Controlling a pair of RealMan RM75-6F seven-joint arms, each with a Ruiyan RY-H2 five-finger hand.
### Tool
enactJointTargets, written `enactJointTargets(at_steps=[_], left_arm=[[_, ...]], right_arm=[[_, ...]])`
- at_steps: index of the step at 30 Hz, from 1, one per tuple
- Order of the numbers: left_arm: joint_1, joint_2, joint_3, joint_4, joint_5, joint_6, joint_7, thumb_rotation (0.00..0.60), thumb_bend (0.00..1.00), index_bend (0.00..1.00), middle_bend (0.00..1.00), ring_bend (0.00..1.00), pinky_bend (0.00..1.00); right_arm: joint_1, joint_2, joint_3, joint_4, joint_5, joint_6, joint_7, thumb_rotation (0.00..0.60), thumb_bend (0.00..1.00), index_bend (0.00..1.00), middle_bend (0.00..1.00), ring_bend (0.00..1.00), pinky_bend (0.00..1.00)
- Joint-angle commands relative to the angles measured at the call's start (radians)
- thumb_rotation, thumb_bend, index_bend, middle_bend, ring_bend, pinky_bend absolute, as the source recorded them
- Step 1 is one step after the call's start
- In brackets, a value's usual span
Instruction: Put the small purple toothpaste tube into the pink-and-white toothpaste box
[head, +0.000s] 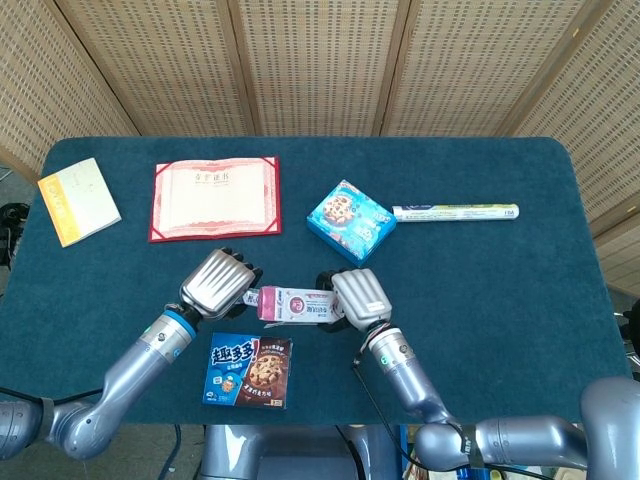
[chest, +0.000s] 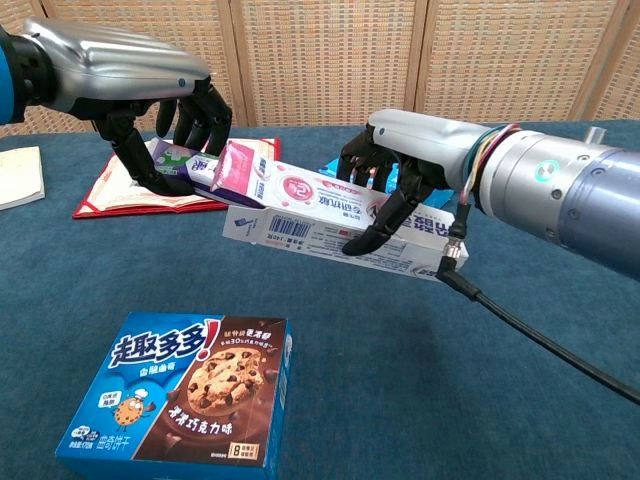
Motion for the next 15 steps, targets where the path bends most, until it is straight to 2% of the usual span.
enactJointTargets(at_steps=[1, 4, 5, 7, 9, 12, 15], left_arm=[[-0.009, -0.006, 0.004, -0.006, -0.006, 0.013, 0.008, 0.600, 0.47, 0.86, 0.62, 0.43, 0.41], [-0.013, -0.013, 0.007, -0.010, -0.002, 0.028, 0.005, 0.600, 0.47, 0.84, 0.56, 0.38, 0.39], [-0.014, -0.014, 0.009, -0.010, 0.000, 0.032, 0.005, 0.600, 0.47, 0.81, 0.51, 0.34, 0.36], [-0.014, -0.018, 0.013, -0.006, 0.007, 0.043, 0.005, 0.600, 0.47, 0.71, 0.38, 0.25, 0.29], [-0.013, -0.022, 0.015, -0.002, 0.014, 0.051, 0.001, 0.600, 0.47, 0.56, 0.23, 0.14, 0.19], [-0.005, -0.026, 0.019, 0.009, 0.032, 0.065, -0.013, 0.600, 0.47, 0.39, 0.08, 0.03, 0.08], [0.003, -0.029, 0.023, 0.019, 0.055, 0.072, -0.031, 0.600, 0.46, 0.26, 0.00, 0.00, 0.01]], right_arm=[[0.002, -0.004, 0.000, 0.002, -0.001, -0.002, 0.001, 0.600, 0.18, 0.63, 0.53, 0.43, 0.48], [0.004, -0.009, -0.001, 0.005, -0.003, -0.001, -0.001, 0.600, 0.18, 0.63, 0.53, 0.43, 0.48], [0.005, -0.010, 0.000, 0.005, -0.003, 0.000, -0.002, 0.600, 0.18, 0.63, 0.53, 0.43, 0.48], [0.006, -0.009, 0.001, 0.004, -0.003, 0.002, -0.004, 0.600, 0.18, 0.63, 0.53, 0.43, 0.49], [0.006, -0.008, 0.002, 0.002, -0.004, 0.004, -0.005, 0.600, 0.18, 0.63, 0.53, 0.43, 0.49], [0.006, -0.003, 0.004, -0.003, -0.006, 0.008, -0.007, 0.600, 0.18, 0.63, 0.53, 0.43, 0.48], [0.006, 0.002, 0.007, -0.007, -0.003, 0.008, -0.007, 0.600, 0.18, 0.63, 0.53, 0.43, 0.48]])
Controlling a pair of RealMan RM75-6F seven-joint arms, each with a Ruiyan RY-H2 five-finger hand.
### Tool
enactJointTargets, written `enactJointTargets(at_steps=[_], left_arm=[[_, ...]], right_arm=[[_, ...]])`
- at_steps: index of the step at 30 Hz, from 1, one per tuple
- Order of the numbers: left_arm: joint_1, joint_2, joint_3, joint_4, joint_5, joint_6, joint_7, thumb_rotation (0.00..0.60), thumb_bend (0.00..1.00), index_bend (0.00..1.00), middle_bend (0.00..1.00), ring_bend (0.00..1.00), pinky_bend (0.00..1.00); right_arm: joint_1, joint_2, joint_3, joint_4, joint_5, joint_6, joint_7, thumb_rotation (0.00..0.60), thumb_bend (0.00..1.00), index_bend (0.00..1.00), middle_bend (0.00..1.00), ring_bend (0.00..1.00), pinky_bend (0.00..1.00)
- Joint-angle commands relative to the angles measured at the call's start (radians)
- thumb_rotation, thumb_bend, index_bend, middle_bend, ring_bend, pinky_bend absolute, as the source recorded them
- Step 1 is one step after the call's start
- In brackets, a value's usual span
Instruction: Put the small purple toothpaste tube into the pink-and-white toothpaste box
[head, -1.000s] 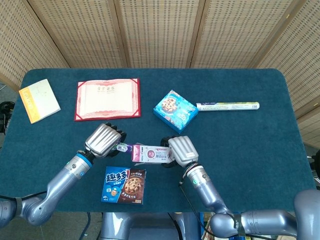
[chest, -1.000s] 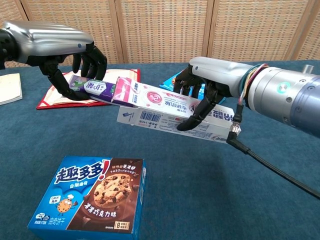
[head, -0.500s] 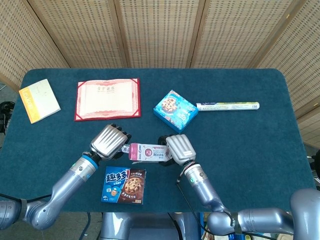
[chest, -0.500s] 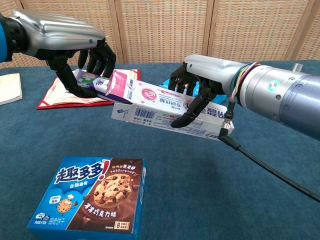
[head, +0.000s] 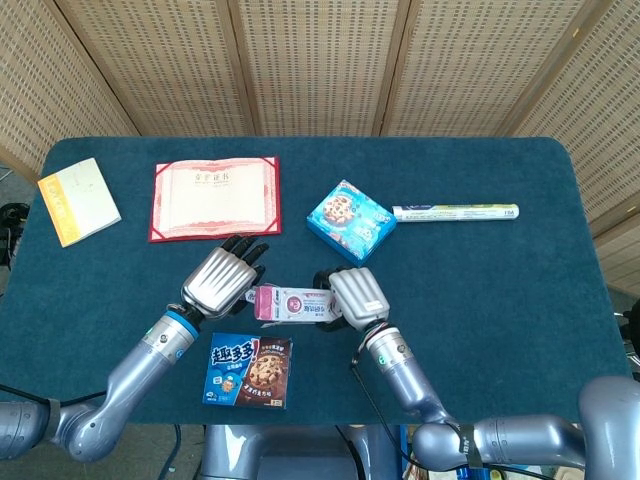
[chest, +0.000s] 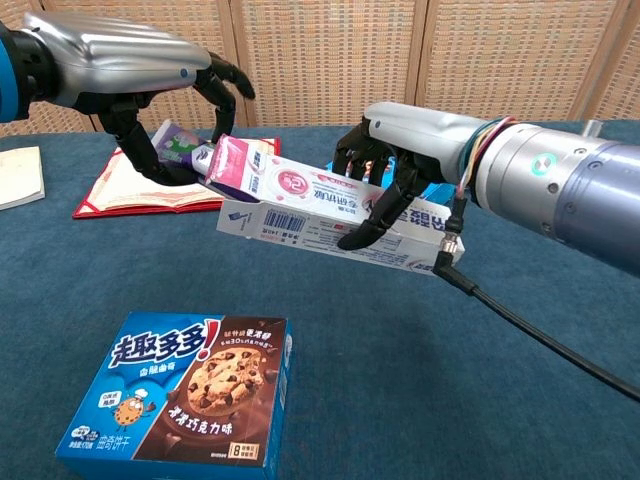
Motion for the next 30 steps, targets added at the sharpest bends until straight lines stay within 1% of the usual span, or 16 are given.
enactJointTargets(at_steps=[1, 3, 5, 12, 19, 25, 30], left_arm=[[0.009, -0.005, 0.005, 0.013, 0.031, 0.012, -0.022, 0.600, 0.45, 0.23, 0.00, 0.00, 0.00], [0.015, -0.006, 0.005, 0.014, 0.049, 0.018, -0.036, 0.600, 0.44, 0.19, 0.00, 0.00, 0.00], [0.019, -0.006, 0.004, 0.014, 0.062, 0.021, -0.049, 0.600, 0.43, 0.18, 0.00, 0.00, 0.00], [0.037, -0.009, 0.003, 0.032, 0.119, 0.026, -0.107, 0.600, 0.42, 0.18, 0.00, 0.00, 0.00], [0.064, -0.010, -0.001, 0.043, 0.188, 0.039, -0.181, 0.600, 0.42, 0.18, 0.00, 0.00, 0.00], [0.113, 0.009, -0.004, 0.035, 0.279, 0.071, -0.292, 0.600, 0.42, 0.18, 0.00, 0.00, 0.00], [0.176, 0.040, 0.004, 0.041, 0.396, 0.125, -0.423, 0.600, 0.42, 0.18, 0.00, 0.00, 0.00]], right_arm=[[0.001, 0.003, 0.001, -0.002, 0.001, 0.000, -0.001, 0.600, 0.18, 0.63, 0.53, 0.43, 0.48], [0.001, 0.005, 0.002, -0.004, 0.002, 0.000, -0.001, 0.600, 0.18, 0.63, 0.53, 0.43, 0.49], [0.001, 0.006, 0.003, -0.003, 0.002, 0.001, 0.000, 0.600, 0.18, 0.63, 0.53, 0.43, 0.49], [-0.002, 0.012, 0.009, -0.005, 0.000, 0.005, 0.012, 0.600, 0.18, 0.63, 0.53, 0.43, 0.49], [-0.015, 0.020, 0.027, -0.010, 0.002, 0.012, 0.051, 0.600, 0.18, 0.64, 0.53, 0.43, 0.48], [-0.035, 0.031, 0.053, -0.006, 0.009, 0.024, 0.105, 0.600, 0.18, 0.64, 0.53, 0.43, 0.48], [-0.058, 0.057, 0.067, 0.009, 0.012, 0.029, 0.149, 0.600, 0.18, 0.64, 0.53, 0.43, 0.49]])
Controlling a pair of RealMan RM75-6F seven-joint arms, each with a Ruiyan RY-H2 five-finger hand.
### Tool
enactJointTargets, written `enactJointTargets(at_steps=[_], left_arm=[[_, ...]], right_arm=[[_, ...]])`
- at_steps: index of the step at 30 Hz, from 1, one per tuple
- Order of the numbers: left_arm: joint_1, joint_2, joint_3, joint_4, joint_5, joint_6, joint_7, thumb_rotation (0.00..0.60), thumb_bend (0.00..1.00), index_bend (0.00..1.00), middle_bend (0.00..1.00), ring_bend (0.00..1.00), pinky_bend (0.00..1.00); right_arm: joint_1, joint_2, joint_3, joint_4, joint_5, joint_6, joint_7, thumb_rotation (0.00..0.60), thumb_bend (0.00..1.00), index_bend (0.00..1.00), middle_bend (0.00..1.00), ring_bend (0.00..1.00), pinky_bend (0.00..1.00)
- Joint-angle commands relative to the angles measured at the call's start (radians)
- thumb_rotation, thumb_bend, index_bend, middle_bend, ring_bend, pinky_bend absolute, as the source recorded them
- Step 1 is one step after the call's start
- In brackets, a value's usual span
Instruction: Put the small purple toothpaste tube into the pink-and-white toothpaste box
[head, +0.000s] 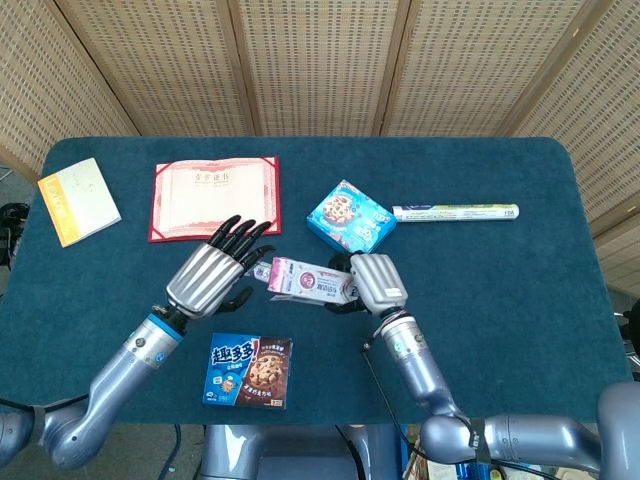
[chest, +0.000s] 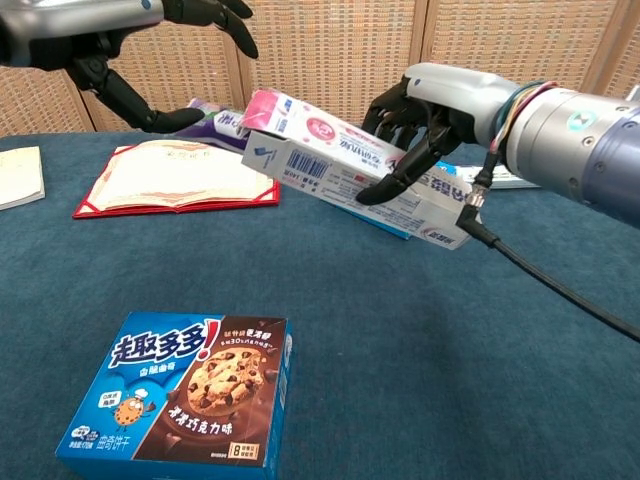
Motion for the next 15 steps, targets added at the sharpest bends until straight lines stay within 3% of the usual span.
enactJointTargets(at_steps=[1, 10, 15], left_arm=[[0.059, 0.030, 0.009, 0.009, 0.106, 0.053, -0.107, 0.600, 0.42, 0.18, 0.00, 0.00, 0.00], [0.166, 0.084, 0.042, 0.061, 0.280, 0.158, -0.287, 0.600, 0.42, 0.18, 0.00, 0.00, 0.00], [0.212, 0.083, 0.053, 0.094, 0.326, 0.201, -0.346, 0.600, 0.42, 0.18, 0.00, 0.00, 0.00]], right_arm=[[-0.014, 0.018, 0.006, 0.011, 0.001, -0.001, 0.021, 0.600, 0.18, 0.64, 0.53, 0.43, 0.49], [-0.073, 0.073, 0.016, 0.039, -0.011, -0.010, 0.132, 0.600, 0.18, 0.64, 0.53, 0.43, 0.48], [-0.104, 0.097, 0.024, 0.039, -0.022, -0.021, 0.203, 0.600, 0.18, 0.64, 0.53, 0.43, 0.48]])
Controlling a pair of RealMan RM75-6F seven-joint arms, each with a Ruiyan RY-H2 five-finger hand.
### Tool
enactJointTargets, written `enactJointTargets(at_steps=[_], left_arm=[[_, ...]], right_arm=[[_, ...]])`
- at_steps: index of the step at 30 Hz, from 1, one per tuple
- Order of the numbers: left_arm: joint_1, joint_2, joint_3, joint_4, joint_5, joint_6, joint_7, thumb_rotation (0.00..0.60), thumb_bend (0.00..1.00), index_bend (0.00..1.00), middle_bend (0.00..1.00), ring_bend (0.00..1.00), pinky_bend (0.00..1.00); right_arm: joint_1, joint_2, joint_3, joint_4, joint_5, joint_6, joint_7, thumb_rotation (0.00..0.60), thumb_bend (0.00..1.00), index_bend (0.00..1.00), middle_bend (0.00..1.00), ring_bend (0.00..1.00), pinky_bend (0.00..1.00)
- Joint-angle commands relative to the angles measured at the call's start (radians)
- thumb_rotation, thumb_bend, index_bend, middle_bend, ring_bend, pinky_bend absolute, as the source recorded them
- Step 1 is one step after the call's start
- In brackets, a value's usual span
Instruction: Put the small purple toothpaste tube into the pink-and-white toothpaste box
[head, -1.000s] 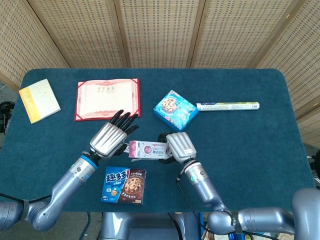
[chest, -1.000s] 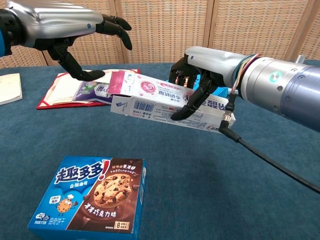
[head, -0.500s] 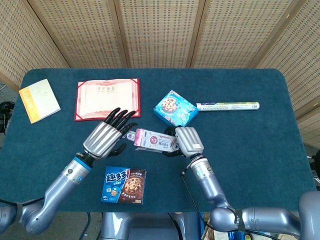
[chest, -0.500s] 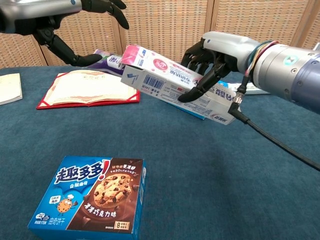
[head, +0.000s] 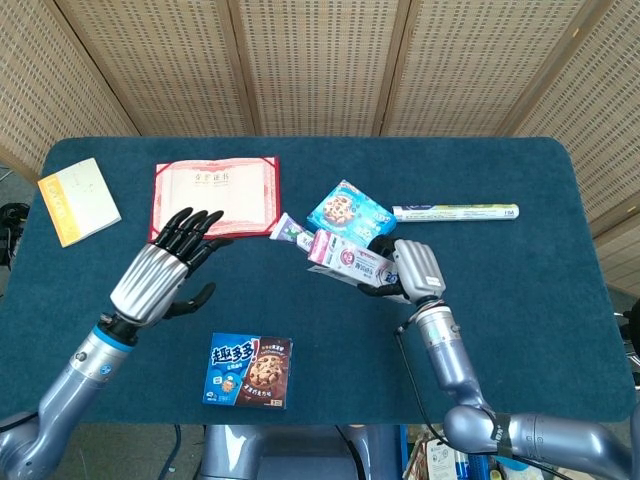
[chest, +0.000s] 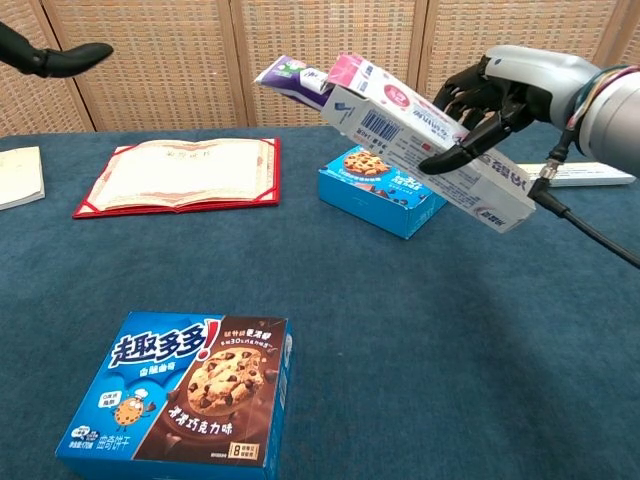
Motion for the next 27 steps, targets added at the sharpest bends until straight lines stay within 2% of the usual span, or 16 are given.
enactJointTargets(at_steps=[1, 5, 8, 14, 18, 22, 27], left_arm=[[0.033, 0.004, 0.013, 0.028, 0.028, 0.029, -0.028, 0.600, 0.42, 0.18, 0.00, 0.00, 0.00], [0.069, 0.007, 0.026, 0.055, 0.047, 0.059, -0.012, 0.600, 0.42, 0.18, 0.00, 0.00, 0.00], [0.109, -0.001, 0.039, 0.079, 0.063, 0.100, -0.010, 0.600, 0.42, 0.18, 0.00, 0.00, 0.00], [0.179, -0.035, 0.068, 0.160, 0.101, 0.154, -0.085, 0.600, 0.42, 0.18, 0.00, 0.00, 0.00], [0.194, -0.047, 0.065, 0.203, 0.100, 0.146, -0.111, 0.600, 0.42, 0.18, 0.00, 0.00, 0.00], [0.197, -0.050, 0.058, 0.218, 0.099, 0.137, -0.118, 0.600, 0.42, 0.18, 0.00, 0.00, 0.00], [0.205, -0.055, 0.048, 0.221, 0.106, 0.137, -0.128, 0.600, 0.42, 0.18, 0.00, 0.00, 0.00]], right_arm=[[-0.025, 0.021, 0.007, -0.001, -0.007, -0.011, 0.048, 0.600, 0.18, 0.64, 0.53, 0.43, 0.48], [-0.053, 0.041, 0.008, 0.000, -0.026, -0.007, 0.097, 0.600, 0.18, 0.64, 0.53, 0.43, 0.49], [-0.090, 0.052, 0.015, -0.004, -0.036, -0.006, 0.180, 0.600, 0.18, 0.64, 0.53, 0.43, 0.49], [-0.183, 0.087, 0.049, -0.008, -0.039, -0.061, 0.450, 0.600, 0.18, 0.64, 0.53, 0.43, 0.48], [-0.224, 0.112, 0.061, 0.005, -0.067, -0.106, 0.582, 0.600, 0.18, 0.64, 0.53, 0.43, 0.48], [-0.239, 0.117, 0.058, 0.024, -0.098, -0.108, 0.614, 0.600, 0.18, 0.64, 0.53, 0.43, 0.49], [-0.267, 0.119, 0.077, 0.025, -0.137, -0.145, 0.757, 0.600, 0.18, 0.64, 0.53, 0.43, 0.49]])
